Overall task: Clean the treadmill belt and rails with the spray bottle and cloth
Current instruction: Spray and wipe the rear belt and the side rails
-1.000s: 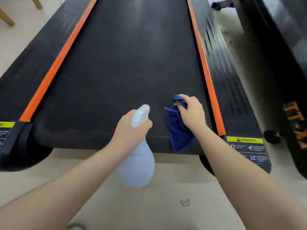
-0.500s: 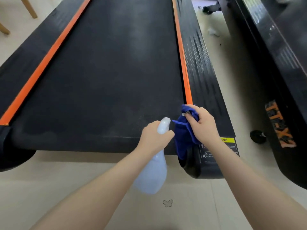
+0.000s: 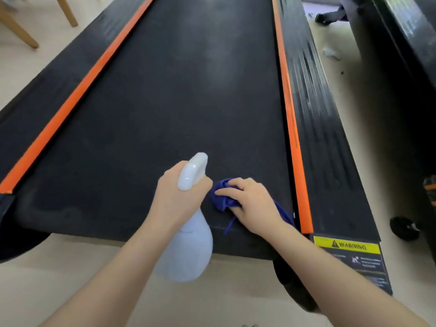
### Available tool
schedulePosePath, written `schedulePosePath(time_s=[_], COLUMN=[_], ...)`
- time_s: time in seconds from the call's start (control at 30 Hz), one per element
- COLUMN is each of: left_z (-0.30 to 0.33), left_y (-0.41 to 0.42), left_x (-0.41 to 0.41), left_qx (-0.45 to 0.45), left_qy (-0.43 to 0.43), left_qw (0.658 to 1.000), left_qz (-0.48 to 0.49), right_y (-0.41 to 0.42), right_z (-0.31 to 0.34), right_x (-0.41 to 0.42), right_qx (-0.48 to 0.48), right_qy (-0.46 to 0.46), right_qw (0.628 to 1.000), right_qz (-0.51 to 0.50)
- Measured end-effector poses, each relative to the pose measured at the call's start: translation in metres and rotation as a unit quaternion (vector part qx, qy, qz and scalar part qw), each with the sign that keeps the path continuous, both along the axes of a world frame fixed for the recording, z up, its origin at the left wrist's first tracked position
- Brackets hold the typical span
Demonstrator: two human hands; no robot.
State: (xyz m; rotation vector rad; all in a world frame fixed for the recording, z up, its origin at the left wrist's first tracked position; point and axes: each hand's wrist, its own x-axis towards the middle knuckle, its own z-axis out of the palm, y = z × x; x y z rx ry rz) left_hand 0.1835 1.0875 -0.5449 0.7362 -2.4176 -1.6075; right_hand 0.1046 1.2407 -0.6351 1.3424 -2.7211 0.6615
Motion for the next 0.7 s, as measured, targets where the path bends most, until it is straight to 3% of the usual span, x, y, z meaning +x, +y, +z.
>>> schedulePosePath(time_s=[0.07,0.2,0.33,0.4,0.57,0.7], left_z=[-0.002,-0.011,-0.014,-0.014,-0.018,-0.027], left_y=[-0.007,-0.012,-0.022,-0.020,-0.003,-0.001], left_x=[-0.006,-0.017,-0.023,-0.026,-0.021,-0.019], left_qx=[-0.011,0.011,0.046,0.040,-0.002,0.003], left_qy=[-0.001,-0.014,-0.068,-0.068,-0.029,-0.039], left_qw=[1.000,1.000,0.996,0.997,1.000,0.999], left_qz=[0.007,0.021,0.026,0.026,-0.007,-0.011], right_y=[-0.007,-0.030,-0.014,-0.011,-0.018,-0.007], right_z=[-0.006,-0.002,-0.002,0.000,-0.004,-0.005], right_x=[-0.032,-0.070,-0.038,-0.058,-0.129,-0.081], right_qx=[-0.012,-0.037,-0.004,0.025,0.048,0.058], right_qy=[0.037,0.023,0.075,0.074,0.062,0.077], right_qw=[0.999,0.990,0.996,0.992,0.982,0.982], right_qz=[-0.015,-0.138,0.051,0.097,-0.173,-0.164])
